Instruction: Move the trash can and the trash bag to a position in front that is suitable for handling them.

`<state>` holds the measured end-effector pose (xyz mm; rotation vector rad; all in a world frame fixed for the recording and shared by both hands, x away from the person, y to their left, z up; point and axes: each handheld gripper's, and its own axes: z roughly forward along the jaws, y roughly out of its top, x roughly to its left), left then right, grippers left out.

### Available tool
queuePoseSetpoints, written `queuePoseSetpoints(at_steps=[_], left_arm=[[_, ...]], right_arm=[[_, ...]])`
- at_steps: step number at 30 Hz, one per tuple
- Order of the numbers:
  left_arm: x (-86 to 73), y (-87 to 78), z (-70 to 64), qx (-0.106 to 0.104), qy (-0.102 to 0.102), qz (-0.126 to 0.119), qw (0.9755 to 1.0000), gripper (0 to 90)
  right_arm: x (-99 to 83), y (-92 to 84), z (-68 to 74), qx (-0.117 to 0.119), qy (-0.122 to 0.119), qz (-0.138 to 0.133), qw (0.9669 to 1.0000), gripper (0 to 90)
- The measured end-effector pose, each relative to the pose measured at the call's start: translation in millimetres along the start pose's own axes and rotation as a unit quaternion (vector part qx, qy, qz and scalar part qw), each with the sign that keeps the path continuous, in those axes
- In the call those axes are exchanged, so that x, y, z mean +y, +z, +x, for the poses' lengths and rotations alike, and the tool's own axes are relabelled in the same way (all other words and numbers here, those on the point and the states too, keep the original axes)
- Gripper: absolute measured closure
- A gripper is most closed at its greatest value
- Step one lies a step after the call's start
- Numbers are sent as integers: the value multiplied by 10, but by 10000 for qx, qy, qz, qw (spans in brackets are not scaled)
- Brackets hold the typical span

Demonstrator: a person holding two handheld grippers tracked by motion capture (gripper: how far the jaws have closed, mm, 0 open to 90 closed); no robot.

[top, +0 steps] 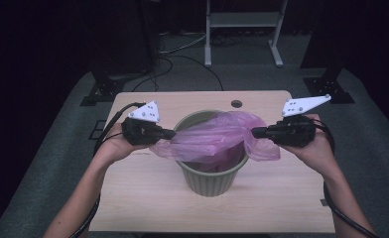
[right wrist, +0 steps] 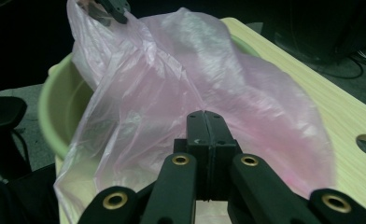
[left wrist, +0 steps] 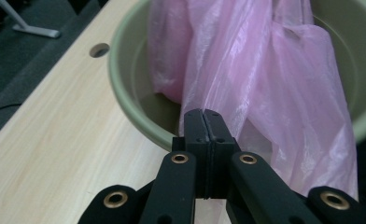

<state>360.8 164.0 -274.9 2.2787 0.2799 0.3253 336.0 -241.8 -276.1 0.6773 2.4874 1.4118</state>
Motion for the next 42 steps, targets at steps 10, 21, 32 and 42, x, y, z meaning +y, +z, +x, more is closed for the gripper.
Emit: queuePoseSetpoints(at_steps=[10, 21, 32, 42], left_arm=[[38, 214, 292, 447, -179, 120, 9988, 900], [-88, 455, 524, 563, -588, 48, 9967, 900], [-178, 379, 577, 383, -949, -247, 9944, 738], [-235, -80, 579, 238, -1119, -610, 9916, 479]], right_arm=[[1, 275, -348, -457, 602, 197, 9969, 900], [-81, 537, -576, -454, 1084, 232, 9928, 900], [-144, 513, -579, -477, 1118, 214, 9924, 840], [-191, 2, -508, -415, 1030, -241, 9935, 688]])
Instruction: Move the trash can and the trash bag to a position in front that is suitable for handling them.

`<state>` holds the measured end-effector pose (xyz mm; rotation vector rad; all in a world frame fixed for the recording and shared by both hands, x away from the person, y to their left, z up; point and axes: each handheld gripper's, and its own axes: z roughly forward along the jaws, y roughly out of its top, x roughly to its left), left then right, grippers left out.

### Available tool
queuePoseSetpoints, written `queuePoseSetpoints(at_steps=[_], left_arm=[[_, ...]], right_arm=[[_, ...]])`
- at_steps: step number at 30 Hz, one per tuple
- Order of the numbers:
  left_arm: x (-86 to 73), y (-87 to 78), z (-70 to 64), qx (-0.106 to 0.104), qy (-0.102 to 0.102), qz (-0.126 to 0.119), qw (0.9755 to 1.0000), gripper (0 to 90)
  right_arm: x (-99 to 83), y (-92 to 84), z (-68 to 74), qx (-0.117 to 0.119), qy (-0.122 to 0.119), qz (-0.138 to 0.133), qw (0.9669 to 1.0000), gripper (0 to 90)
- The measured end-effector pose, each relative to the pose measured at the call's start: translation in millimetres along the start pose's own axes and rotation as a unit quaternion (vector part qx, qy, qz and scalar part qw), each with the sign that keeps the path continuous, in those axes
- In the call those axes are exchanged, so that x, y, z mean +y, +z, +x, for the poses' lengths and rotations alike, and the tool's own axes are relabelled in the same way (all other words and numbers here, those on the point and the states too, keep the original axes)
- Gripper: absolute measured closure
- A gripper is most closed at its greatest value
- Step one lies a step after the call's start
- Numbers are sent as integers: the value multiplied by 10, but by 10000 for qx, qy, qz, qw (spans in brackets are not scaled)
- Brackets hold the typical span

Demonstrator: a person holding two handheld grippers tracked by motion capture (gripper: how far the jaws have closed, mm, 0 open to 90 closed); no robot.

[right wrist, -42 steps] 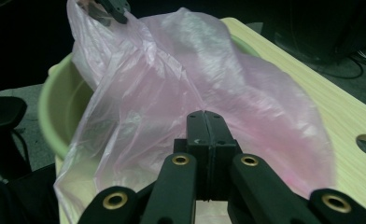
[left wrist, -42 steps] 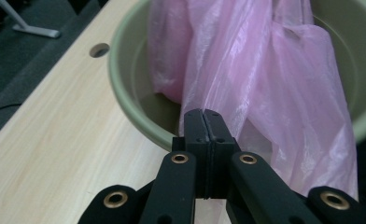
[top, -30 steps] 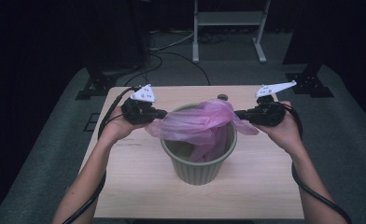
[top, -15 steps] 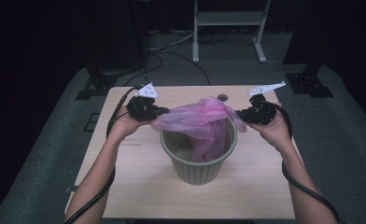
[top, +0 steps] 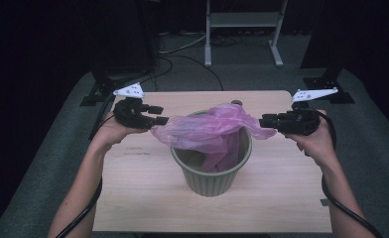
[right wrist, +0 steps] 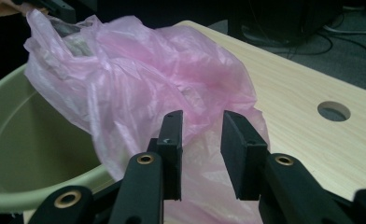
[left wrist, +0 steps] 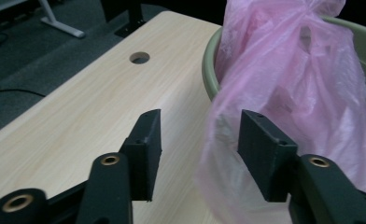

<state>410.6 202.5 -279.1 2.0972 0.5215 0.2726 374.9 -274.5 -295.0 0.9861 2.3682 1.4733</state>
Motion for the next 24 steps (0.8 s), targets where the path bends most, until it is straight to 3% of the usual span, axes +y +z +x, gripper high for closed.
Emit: queuePoseSetpoints(at_steps=[7, 11, 16, 24], left_arm=[[23, -248, 15, -38, -116, -207, 9997, 439], [42, -318, -73, -221, 19, -219, 9995, 431], [104, -389, -200, -304, 218, -206, 9991, 425], [187, -472, -369, -536, 420, -237, 9974, 424]], right_arm=[[94, -175, 191, 192, -351, -137, 9991, 681], [153, -195, 337, 401, -593, -119, 9974, 682], [198, -161, 483, 554, -816, -11, 9951, 682], [202, -88, 627, 712, -1060, 151, 9917, 682]])
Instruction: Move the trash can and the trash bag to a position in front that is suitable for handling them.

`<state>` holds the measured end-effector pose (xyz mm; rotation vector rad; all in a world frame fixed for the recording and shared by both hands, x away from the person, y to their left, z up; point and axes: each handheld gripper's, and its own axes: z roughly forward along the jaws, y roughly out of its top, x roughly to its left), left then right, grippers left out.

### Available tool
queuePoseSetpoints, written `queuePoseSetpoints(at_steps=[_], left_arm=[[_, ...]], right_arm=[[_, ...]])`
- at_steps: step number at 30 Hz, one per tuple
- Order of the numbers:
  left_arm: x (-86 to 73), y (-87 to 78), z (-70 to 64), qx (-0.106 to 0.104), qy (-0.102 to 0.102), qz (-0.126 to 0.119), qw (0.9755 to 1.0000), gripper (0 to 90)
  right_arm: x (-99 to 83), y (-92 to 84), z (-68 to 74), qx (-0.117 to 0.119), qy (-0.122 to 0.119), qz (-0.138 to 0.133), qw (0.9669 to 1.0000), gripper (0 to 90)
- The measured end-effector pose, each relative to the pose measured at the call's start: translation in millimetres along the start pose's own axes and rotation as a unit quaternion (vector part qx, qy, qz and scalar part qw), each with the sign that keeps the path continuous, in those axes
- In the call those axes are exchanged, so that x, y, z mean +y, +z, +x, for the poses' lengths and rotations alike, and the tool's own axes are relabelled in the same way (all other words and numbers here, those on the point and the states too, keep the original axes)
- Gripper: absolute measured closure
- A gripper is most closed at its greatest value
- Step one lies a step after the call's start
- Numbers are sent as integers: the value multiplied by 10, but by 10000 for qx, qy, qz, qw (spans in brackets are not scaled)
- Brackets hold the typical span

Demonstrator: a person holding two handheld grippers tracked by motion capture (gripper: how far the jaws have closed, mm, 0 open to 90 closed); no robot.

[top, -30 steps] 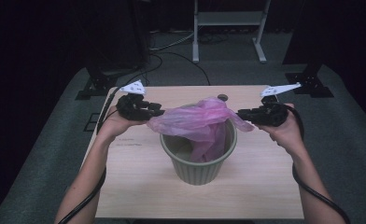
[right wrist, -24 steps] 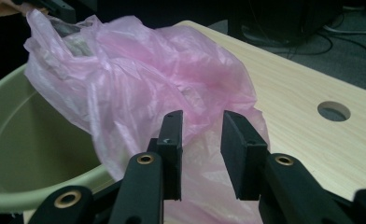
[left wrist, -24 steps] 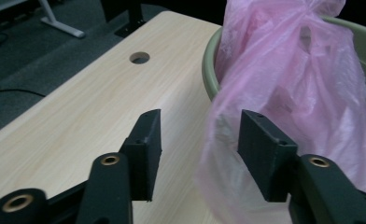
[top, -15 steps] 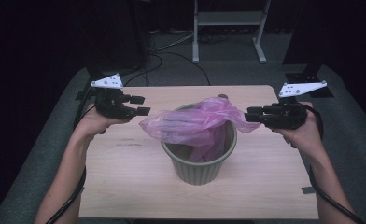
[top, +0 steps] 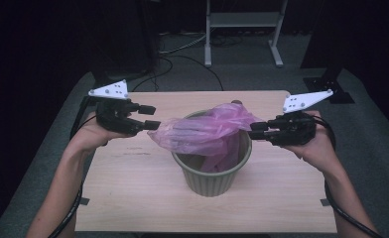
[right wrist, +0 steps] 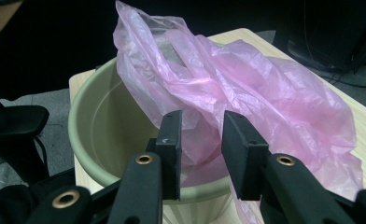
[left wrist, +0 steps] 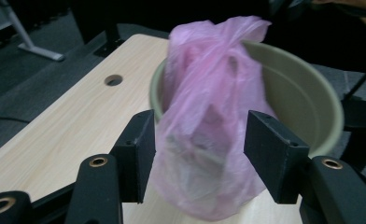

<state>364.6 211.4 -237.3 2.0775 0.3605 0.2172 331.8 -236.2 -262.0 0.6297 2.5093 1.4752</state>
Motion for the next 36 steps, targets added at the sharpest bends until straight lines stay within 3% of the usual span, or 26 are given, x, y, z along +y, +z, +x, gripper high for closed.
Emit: queuePoseSetpoints(at_steps=[9, 16, 25, 29, 32, 34, 36], left_arm=[[-34, 200, -136, -442, 106, 176, 9988, 397], [-84, 355, -145, -590, 102, 429, 9973, 383], [-121, 453, -132, -459, 203, 738, 9960, 538], [-139, 469, -129, -408, 210, 758, 9961, 619], [-151, 463, -133, -387, 277, 827, 9954, 684], [-163, 437, -141, -390, 361, 793, 9954, 782], [-173, 407, -148, -377, 390, 751, 9957, 837]], right_arm=[[-38, 96, -22, -84, -33, 197, 9998, 664], [-69, 166, -79, -254, -58, 352, 9990, 653], [-107, 237, -131, -414, -79, 434, 9982, 700], [-119, 269, -133, -494, -90, 504, 9975, 734], [-120, 272, -128, -588, -118, 527, 9968, 814], [-116, 254, -121, -611, -94, 547, 9966, 896], [-115, 234, -112, -625, -85, 528, 9966, 900]])
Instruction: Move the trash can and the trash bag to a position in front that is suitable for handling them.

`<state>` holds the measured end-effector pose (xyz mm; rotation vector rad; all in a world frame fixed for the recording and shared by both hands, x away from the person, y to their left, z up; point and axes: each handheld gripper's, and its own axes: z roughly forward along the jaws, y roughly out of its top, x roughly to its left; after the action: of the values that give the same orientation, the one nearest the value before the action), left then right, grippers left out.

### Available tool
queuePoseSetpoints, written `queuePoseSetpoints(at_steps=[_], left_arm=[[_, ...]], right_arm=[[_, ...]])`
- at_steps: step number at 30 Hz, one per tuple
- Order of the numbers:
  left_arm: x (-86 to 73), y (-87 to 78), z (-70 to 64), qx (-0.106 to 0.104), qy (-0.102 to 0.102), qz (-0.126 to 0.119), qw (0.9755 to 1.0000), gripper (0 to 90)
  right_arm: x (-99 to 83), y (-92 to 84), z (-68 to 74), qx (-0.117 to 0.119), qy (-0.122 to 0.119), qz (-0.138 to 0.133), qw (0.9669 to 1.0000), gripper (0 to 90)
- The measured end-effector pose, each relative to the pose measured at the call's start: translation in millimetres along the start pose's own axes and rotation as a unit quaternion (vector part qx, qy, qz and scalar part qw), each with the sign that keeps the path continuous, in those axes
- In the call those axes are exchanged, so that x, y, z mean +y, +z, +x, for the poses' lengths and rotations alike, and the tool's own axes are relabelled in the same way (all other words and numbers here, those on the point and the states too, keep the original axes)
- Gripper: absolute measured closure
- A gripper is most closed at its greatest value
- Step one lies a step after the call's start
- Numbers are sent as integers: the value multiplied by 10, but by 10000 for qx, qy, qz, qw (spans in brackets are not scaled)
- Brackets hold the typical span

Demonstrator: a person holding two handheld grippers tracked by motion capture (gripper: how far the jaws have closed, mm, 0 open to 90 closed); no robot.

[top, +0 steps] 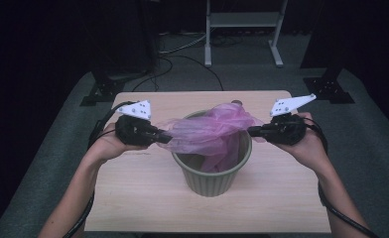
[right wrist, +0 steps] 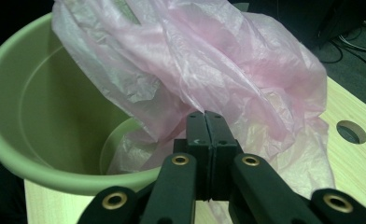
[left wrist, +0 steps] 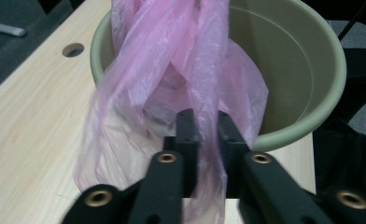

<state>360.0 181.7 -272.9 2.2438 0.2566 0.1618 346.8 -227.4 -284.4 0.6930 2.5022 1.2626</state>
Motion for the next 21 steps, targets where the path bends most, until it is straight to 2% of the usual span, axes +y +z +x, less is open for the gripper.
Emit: queuePoseSetpoints(at_steps=[4, 9, 11, 13, 17, 21], left_arm=[[-56, -95, -10, 57, 33, -66, 10000, 887], [-147, -193, -19, 90, -6, -110, 9999, 895], [-182, -216, -43, 21, -10, -175, 9998, 895], [-190, -216, -68, -10, 67, -141, 9999, 896], [-240, -216, -158, -148, 133, -157, 9997, 896], [-321, -189, -285, -330, 242, -111, 9991, 895]], right_arm=[[-20, -98, 17, 87, 2, -41, 10000, 900], [-93, -230, 24, 176, 44, -97, 9998, 900], [-132, -282, 34, 249, 64, -130, 9996, 900], [-151, -314, 72, 309, 10, -147, 9994, 900], [-181, -343, 181, 332, -145, 16, 9993, 900], [-243, -371, 280, 490, -263, 173, 9983, 900]])
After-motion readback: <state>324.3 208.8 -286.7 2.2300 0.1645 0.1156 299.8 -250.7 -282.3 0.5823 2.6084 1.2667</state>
